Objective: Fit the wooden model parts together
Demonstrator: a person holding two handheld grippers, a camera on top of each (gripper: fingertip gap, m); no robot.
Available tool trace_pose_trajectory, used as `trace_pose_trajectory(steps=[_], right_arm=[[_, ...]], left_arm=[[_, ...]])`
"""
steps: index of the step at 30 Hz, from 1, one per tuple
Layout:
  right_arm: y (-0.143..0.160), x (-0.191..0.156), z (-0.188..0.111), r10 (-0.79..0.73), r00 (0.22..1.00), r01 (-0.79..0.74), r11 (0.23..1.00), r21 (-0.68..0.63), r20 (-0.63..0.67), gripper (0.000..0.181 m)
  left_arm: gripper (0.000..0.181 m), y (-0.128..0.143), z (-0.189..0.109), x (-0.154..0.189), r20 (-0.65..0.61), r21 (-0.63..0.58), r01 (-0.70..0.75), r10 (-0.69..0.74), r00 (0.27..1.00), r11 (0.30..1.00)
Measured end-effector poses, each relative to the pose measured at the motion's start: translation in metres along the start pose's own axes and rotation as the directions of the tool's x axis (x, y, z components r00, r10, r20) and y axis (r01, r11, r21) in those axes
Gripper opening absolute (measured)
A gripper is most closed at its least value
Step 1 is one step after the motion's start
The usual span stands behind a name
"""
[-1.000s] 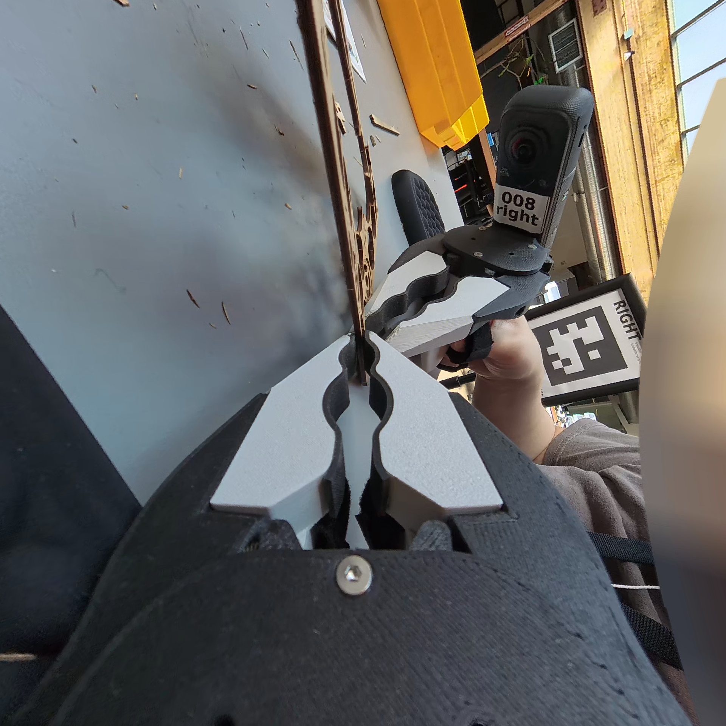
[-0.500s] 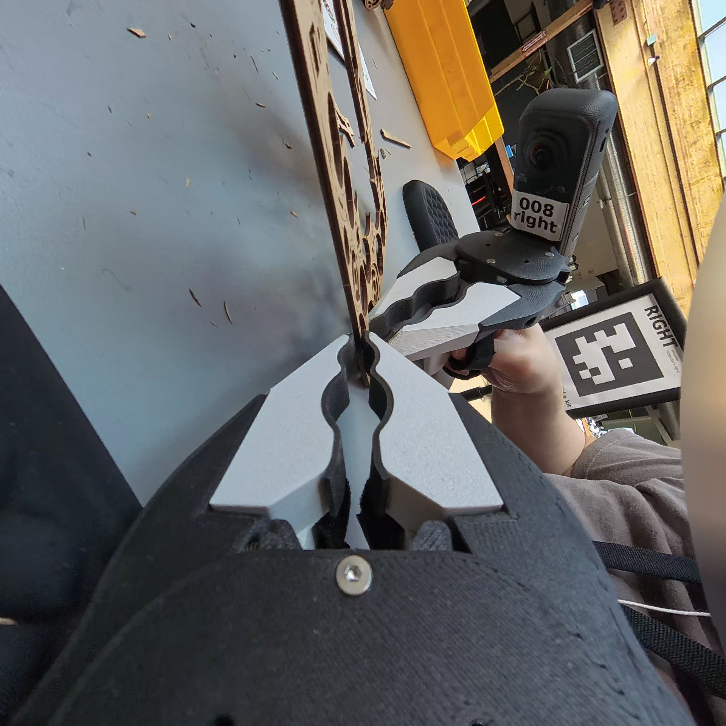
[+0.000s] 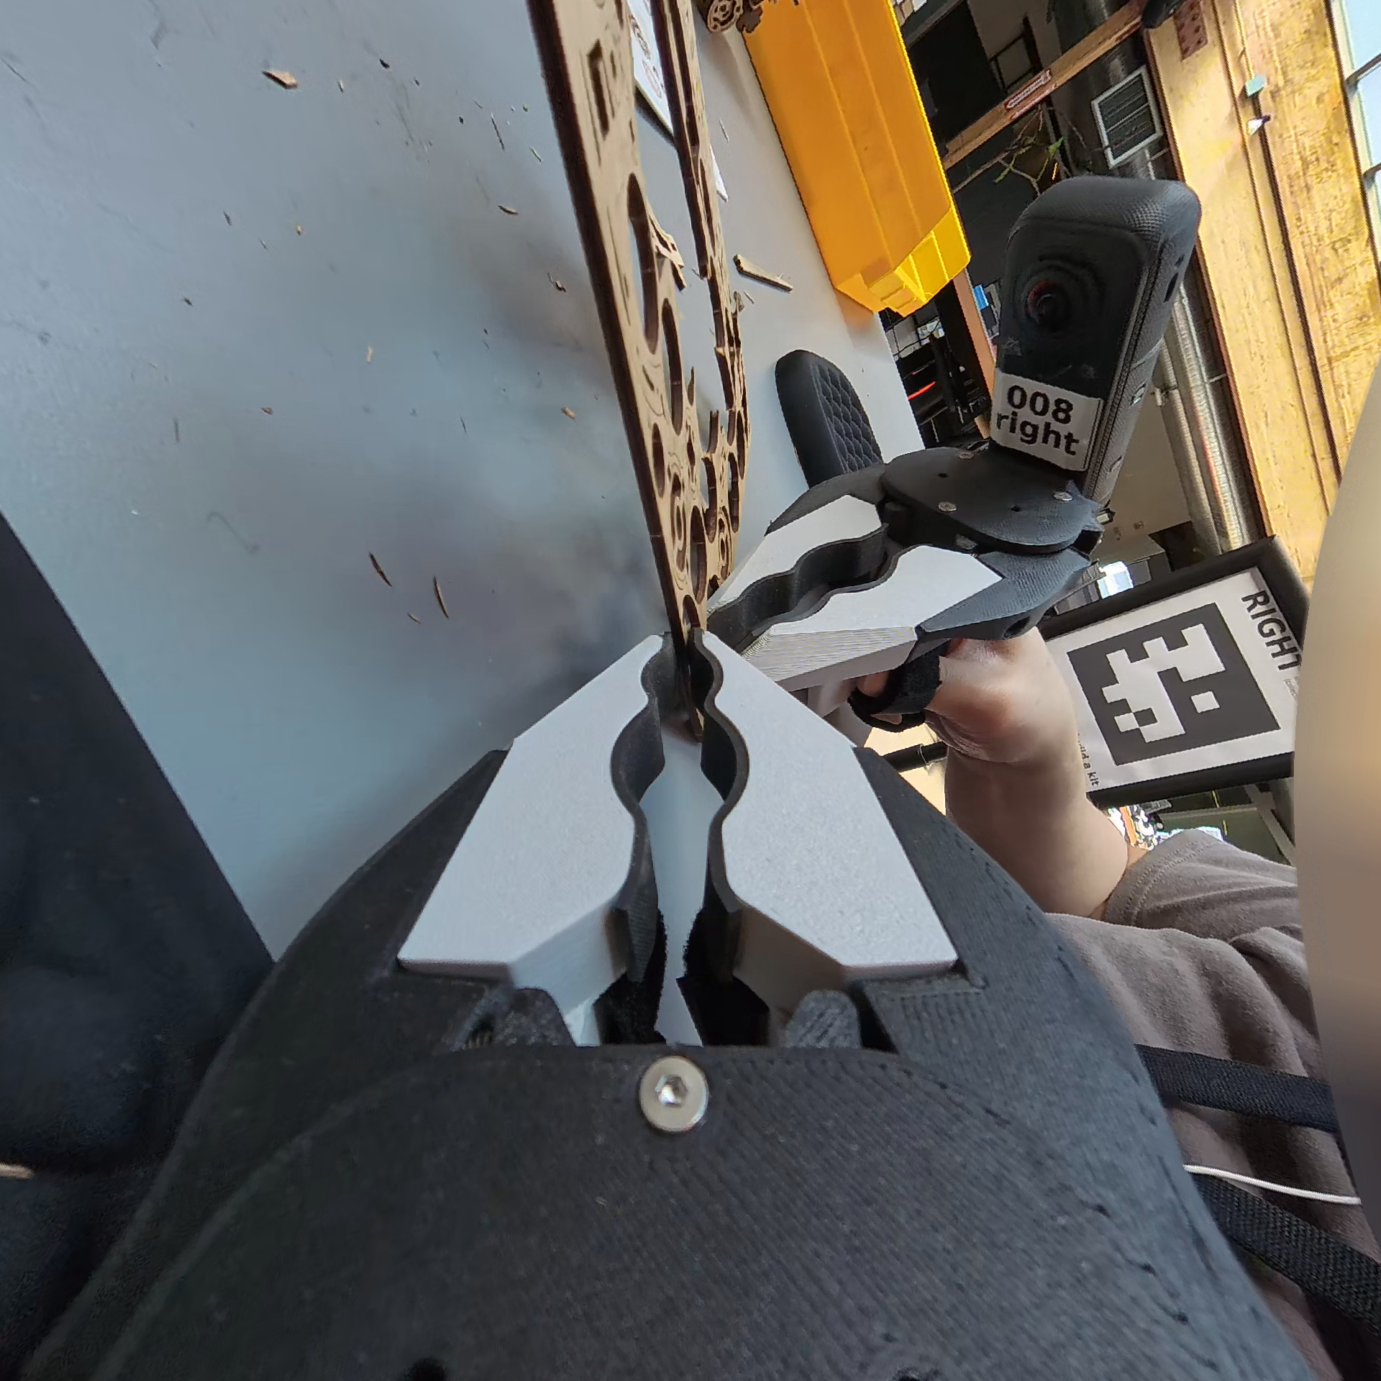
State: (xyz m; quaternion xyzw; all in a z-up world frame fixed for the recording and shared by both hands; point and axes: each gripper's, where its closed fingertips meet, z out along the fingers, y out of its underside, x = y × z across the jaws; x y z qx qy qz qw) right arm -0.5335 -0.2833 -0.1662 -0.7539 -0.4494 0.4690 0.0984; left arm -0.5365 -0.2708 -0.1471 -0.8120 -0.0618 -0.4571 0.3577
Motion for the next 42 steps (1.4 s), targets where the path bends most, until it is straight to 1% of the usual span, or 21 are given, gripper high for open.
trace_pose_trajectory(steps=[4, 14, 16, 17, 19, 21, 23, 24, 25, 26, 28, 29, 30, 32, 33, 34, 35, 36, 39, 40, 42], right_arm=[[-0.001, 0.0, 0.0, -0.011, 0.999, 0.011, 1.0, -0.003, -0.031, 0.014], [-0.001, 0.0, 0.0, -0.025, 0.999, 0.025, 1.0, 0.0, -0.037, 0.014], [-0.002, -0.001, -0.001, 0.021, 1.0, -0.022, 0.999, 0.027, 0.018, 0.014], [-0.003, -0.001, -0.003, 0.012, 1.0, -0.013, 0.999, 0.04, 0.023, 0.013], [-0.007, -0.001, -0.007, -0.066, 0.998, 0.067, 0.995, 0.079, -0.008, 0.014], [-0.007, 0.004, -0.016, -0.175, 0.98, 0.182, 0.98, 0.077, -0.094, 0.011], [-0.013, 0.001, -0.029, -0.249, 0.959, 0.267, 0.955, 0.131, -0.138, 0.02], [-0.015, 0.001, -0.038, -0.249, 0.955, 0.274, 0.948, 0.162, -0.16, 0.02], [-0.015, 0.001, -0.044, -0.222, 0.961, 0.252, 0.949, 0.19, -0.166, 0.021], [-0.012, -0.001, -0.049, -0.163, 0.978, 0.189, 0.957, 0.219, -0.132, 0.023], [-0.005, -0.017, -0.051, -0.04, 0.999, 0.031, 0.966, 0.258, 0.029, 0.031], [-0.001, -0.026, -0.051, -0.033, 0.996, 0.008, 0.963, 0.27, 0.089, 0.034], [0.007, -0.028, -0.047, -0.058, 0.996, 0.038, 0.964, 0.262, 0.067, 0.035], [0.025, -0.017, -0.038, -0.115, 0.989, 0.13, 0.974, 0.185, -0.087, 0.041], [0.023, -0.016, -0.038, -0.118, 0.985, 0.141, 0.97, 0.197, -0.125, 0.041], [0.016, -0.015, -0.04, -0.069, 0.988, 0.102, 0.966, 0.238, -0.141, 0.043], [0.008, -0.017, -0.043, -0.005, 0.995, 0.033, 0.958, 0.285, -0.099, 0.043], [0.002, -0.021, -0.044, 0.059, 0.998, -0.049, 0.947, 0.317, -0.023, 0.043], [-0.003, -0.022, -0.042, 0.254, 0.949, -0.301, 0.907, 0.294, 0.186, 0.045], [-0.002, -0.02, -0.04, 0.297, 0.931, -0.349, 0.896, 0.276, 0.215, 0.045], [0.0, -0.018, -0.034, 0.331, 0.919, -0.379, 0.89, 0.254, 0.214, 0.045]], left_arm=[[0.001, -0.001, 0.0, -0.001, 0.007, 0.004, 0.003, -0.003, 1.0, 1.0], [0.001, -0.001, 0.0, -0.001, 0.01, 0.006, 0.0, 0.0, 1.0, 1.0], [0.001, -0.001, 0.0, 0.001, -0.002, 0.007, -0.008, 0.008, 1.0, 1.0], [0.001, -0.002, 0.0, 0.003, -0.019, 0.009, -0.006, 0.006, 1.0, 1.0], [0.0, -0.005, 0.002, 0.006, -0.056, 0.021, 0.028, -0.027, 0.998, 0.999], [0.0, -0.009, 0.001, 0.005, -0.064, 0.046, 0.047, -0.044, 0.997, 0.998], [0.002, -0.012, -0.001, 0.006, -0.078, 0.065, 0.057, -0.052, 0.996, 0.996], [0.002, -0.012, -0.002, 0.007, -0.091, 0.069, 0.066, -0.059, 0.994, 0.995], [0.002, -0.013, -0.003, 0.008, -0.1, 0.074, 0.076, -0.069, 0.993, 0.994], [0.002, -0.014, -0.003, 0.008, -0.103, 0.078, 0.087, -0.079, 0.992, 0.993], [0.001, -0.016, -0.004, 0.008, -0.107, 0.097, 0.111, -0.101, 0.989, 0.989], [0.0, -0.017, -0.004, 0.008, -0.113, 0.112, 0.127, -0.114, 0.987, 0.986], [0.001, -0.019, -0.005, 0.009, -0.123, 0.126, 0.145, -0.13, 0.984, 0.981], [0.002, -0.023, -0.007, 0.012, -0.147, 0.162, 0.179, -0.156, 0.977, 0.97], [0.002, -0.024, -0.008, 0.012, -0.154, 0.176, 0.19, -0.163, 0.974, 0.966], [0.003, -0.024, -0.008, 0.013, -0.158, 0.184, 0.199, -0.171, 0.973, 0.963], [0.003, -0.023, -0.008, 0.014, -0.164, 0.185, 0.212, -0.183, 0.969, 0.96], [0.002, -0.022, -0.007, 0.016, -0.177, 0.182, 0.232, -0.2, 0.964, 0.956], [0.002, -0.018, -0.007, 0.02, -0.189, 0.186, 0.251, -0.216, 0.958, 0.95], [0.002, -0.017, -0.008, 0.021, -0.2, 0.194, 0.26, -0.221, 0.954, 0.946], [0.002, -0.018, -0.009, 0.023, -0.217, 0.216, 0.267, -0.221, 0.951, 0.939]])
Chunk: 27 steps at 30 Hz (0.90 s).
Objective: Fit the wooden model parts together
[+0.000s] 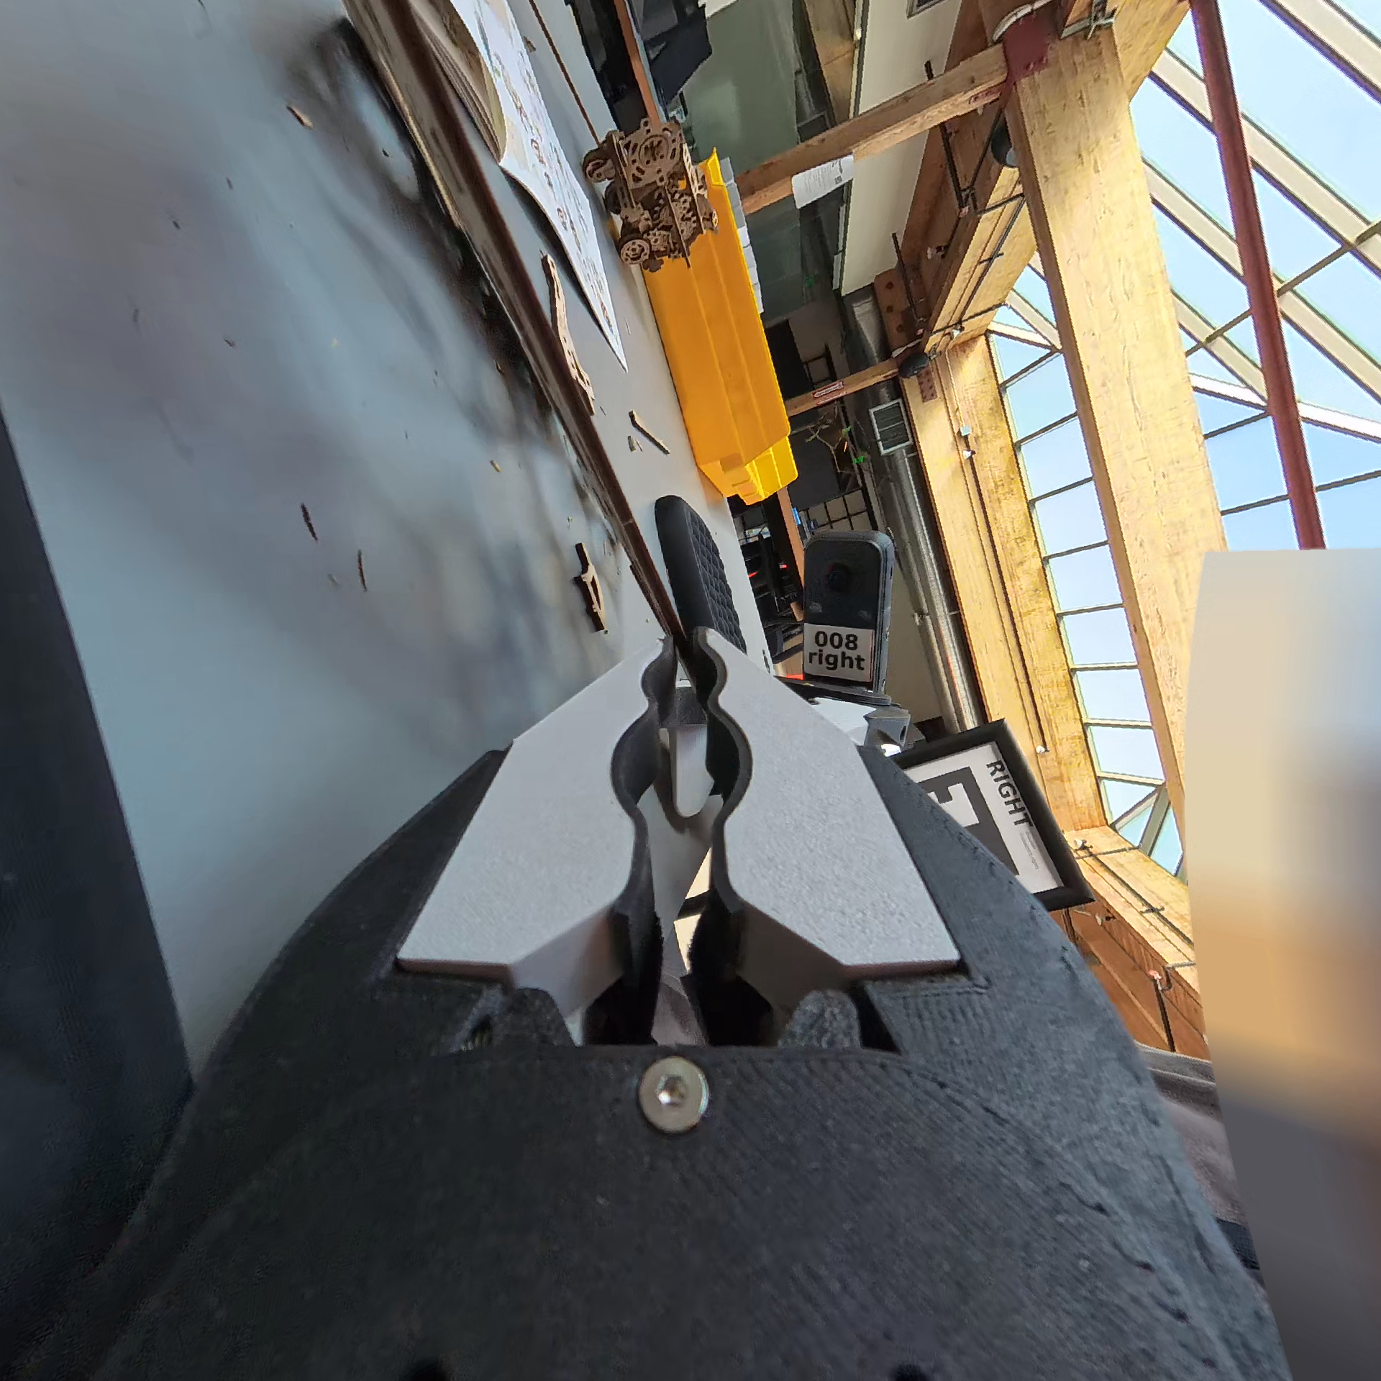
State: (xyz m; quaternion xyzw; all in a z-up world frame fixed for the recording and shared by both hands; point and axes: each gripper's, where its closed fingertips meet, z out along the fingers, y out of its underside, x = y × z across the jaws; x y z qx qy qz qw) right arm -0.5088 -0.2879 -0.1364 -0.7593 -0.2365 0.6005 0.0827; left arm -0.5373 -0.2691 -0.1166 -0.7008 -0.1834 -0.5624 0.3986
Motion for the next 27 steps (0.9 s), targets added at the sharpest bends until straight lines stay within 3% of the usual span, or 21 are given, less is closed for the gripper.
trace_pose_trajectory(steps=[2, 6, 9, 14, 16, 21, 27], right_arm=[[-0.005, -0.006, 0.002, 0.023, 0.999, -0.023, 0.999, 0.028, 0.027, 0.044], [-0.025, -0.011, -0.009, 0.091, 0.99, -0.105, 0.986, 0.13, 0.105, 0.014], [-0.027, -0.009, -0.015, 0.153, 0.976, -0.176, 0.975, 0.139, 0.157, 0.007], [-0.028, -0.004, -0.03, 0.213, 0.958, -0.231, 0.97, 0.073, 0.193, 0.003], [-0.032, 0.0, -0.041, 0.194, 0.968, -0.201, 0.979, 0.03, 0.162, 0.003], [-0.043, 0.01, -0.068, 0.138, 0.986, -0.13, 0.988, -0.083, 0.094, 0.002], [-0.064, 0.005, -0.083, 0.072, 0.988, -0.043, 0.977, -0.207, 0.135, 0.002]], left_arm=[[0.002, -0.001, 0.0, 0.001, -0.007, 0.017, 0.0, 0.001, 1.0, 1.0], [0.004, 0.0, 0.002, 0.006, -0.036, 0.033, 0.023, -0.022, 0.999, 0.999], [0.004, 0.011, 0.005, 0.006, -0.049, 0.01, 0.046, -0.045, 0.998, 0.999], [0.007, 0.032, 0.011, 0.009, -0.069, -0.096, 0.07, -0.077, 0.995, 0.993], [0.009, 0.037, 0.009, 0.022, -0.167, -0.131, 0.09, -0.112, 0.98, 0.987], [0.01, 0.06, -0.005, 0.033, -0.226, -0.282, 0.035, -0.102, 0.969, 0.959], [0.013, 0.019, -0.024, 0.068, -0.327, -0.214, -0.181, 0.104, 0.939, 0.96]])
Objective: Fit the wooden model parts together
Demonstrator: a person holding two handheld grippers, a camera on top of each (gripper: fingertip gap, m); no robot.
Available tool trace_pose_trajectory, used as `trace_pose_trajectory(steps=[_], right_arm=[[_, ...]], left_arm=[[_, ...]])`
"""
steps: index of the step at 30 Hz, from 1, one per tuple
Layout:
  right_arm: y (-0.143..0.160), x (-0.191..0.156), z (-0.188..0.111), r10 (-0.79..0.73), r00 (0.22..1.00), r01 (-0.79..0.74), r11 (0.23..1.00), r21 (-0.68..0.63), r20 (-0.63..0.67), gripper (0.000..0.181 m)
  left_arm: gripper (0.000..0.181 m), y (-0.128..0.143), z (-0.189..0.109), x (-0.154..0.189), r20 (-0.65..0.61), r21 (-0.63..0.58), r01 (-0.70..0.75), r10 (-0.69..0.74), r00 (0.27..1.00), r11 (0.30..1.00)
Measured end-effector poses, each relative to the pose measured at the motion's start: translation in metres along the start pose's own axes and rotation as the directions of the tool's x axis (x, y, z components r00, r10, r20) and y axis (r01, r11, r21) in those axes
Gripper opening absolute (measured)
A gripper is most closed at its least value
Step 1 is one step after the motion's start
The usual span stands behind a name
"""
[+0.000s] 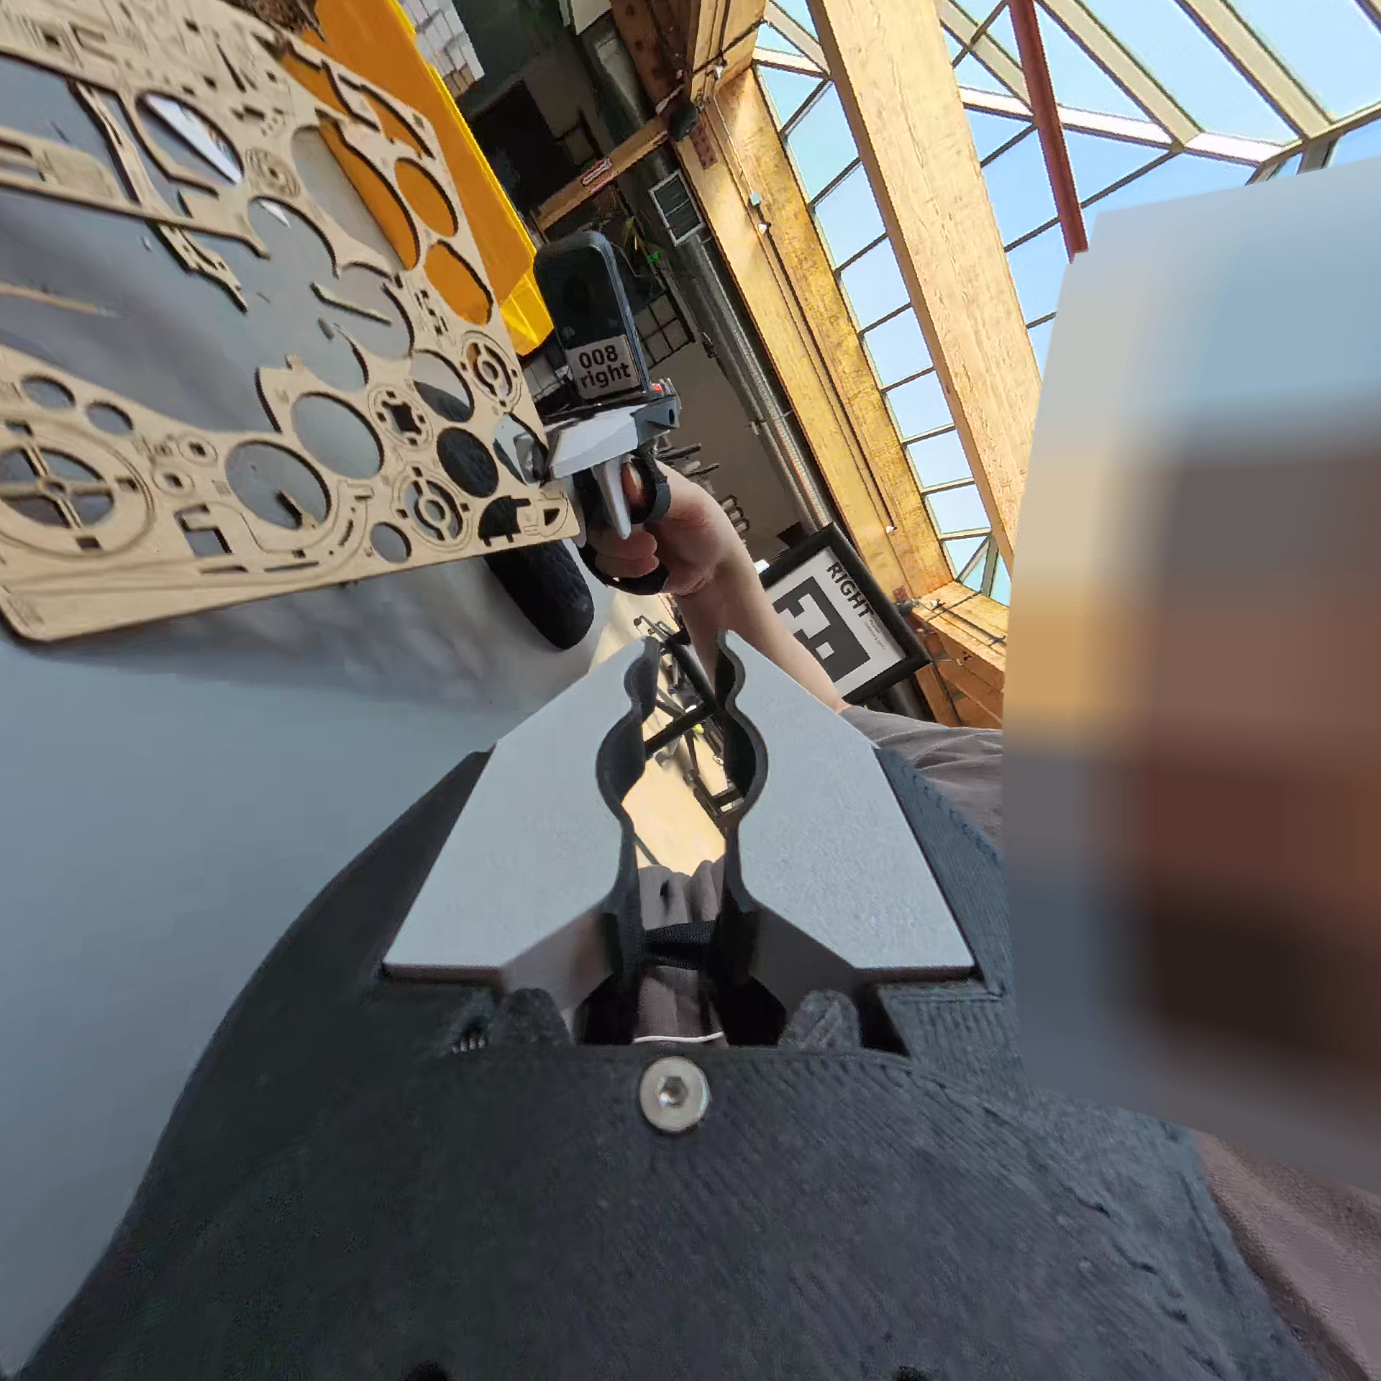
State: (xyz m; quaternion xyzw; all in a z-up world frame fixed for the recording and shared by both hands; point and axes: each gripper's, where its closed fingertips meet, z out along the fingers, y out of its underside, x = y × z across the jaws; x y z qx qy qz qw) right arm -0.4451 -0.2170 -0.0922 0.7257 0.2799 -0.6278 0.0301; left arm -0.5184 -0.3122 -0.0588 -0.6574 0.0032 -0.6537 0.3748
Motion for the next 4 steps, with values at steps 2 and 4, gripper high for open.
trace_pose_trajectory(steps=[2, 4], right_arm=[[-0.007, -0.008, -0.005, -0.036, 0.999, 0.037, 0.997, -0.061, 0.022, 0.003], [-0.019, -0.013, -0.013, -0.062, 0.998, 0.063, 0.994, -0.087, 0.012, 0.002]], left_arm=[[0.017, -0.02, -0.005, 0.008, 0.024, -0.003, -0.097, 0.097, 0.995, 0.995], [0.02, -0.03, -0.005, 0.014, 0.032, -0.047, -0.164, 0.166, 0.986, 0.985]])
